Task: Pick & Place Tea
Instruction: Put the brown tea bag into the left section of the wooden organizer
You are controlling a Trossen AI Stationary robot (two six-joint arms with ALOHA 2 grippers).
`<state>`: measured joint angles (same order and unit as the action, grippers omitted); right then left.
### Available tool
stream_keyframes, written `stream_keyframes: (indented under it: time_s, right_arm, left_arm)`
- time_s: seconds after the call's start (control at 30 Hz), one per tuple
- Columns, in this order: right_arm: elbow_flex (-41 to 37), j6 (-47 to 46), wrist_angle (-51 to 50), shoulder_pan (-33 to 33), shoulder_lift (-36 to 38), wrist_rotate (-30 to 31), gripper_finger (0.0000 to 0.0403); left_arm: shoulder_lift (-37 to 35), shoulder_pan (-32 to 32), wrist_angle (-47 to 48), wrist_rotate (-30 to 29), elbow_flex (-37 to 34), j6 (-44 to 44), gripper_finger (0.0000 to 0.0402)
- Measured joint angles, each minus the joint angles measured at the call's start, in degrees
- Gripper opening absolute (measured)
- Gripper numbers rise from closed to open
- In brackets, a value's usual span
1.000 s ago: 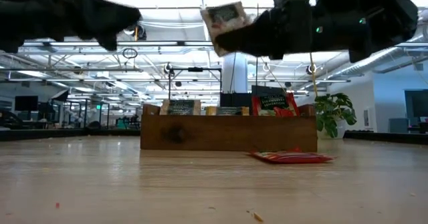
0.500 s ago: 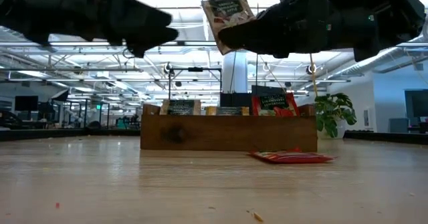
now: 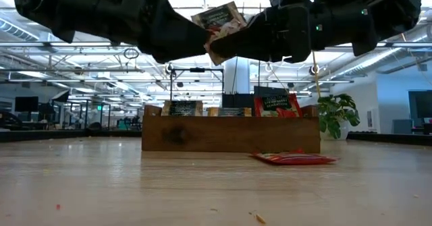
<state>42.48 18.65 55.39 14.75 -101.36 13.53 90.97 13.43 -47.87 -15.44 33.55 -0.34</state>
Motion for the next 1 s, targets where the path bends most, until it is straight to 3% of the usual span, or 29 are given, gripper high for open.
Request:
stream_keyframes:
  time_s: [0.13, 0.3, 0.6, 0.87, 1.0]
  right_arm:
    - [0.00, 0.14, -0.81, 0.14, 0.00, -0.04, 0.0009]
    - [0.00, 0.41, -1.11, 0.14, 0.00, -0.05, 0.0009]
    - [0.00, 0.12, -1.49, -0.06, 0.00, 0.21, 0.0009]
    - [0.07, -3.78, -3.41, -0.05, -0.04, 0.04, 0.0013]
    - [0.04, -9.75, -7.19, 0.28, 0.02, -0.19, 0.0060]
  left_arm:
    - [-0.25, -0.46, -0.44, 4.06, 0.01, -0.25, 0.0242]
    - [-0.78, -0.44, -0.40, 4.50, 0.06, -0.07, 0.0193]
    - [-0.76, -0.16, -0.23, 7.36, 0.06, 3.23, 0.0018]
    - [-0.76, -0.18, 1.08, 7.51, 0.06, 5.76, 0.0005]
    - [-0.72, -0.18, 1.69, 7.30, 0.01, 5.82, 0.0003]
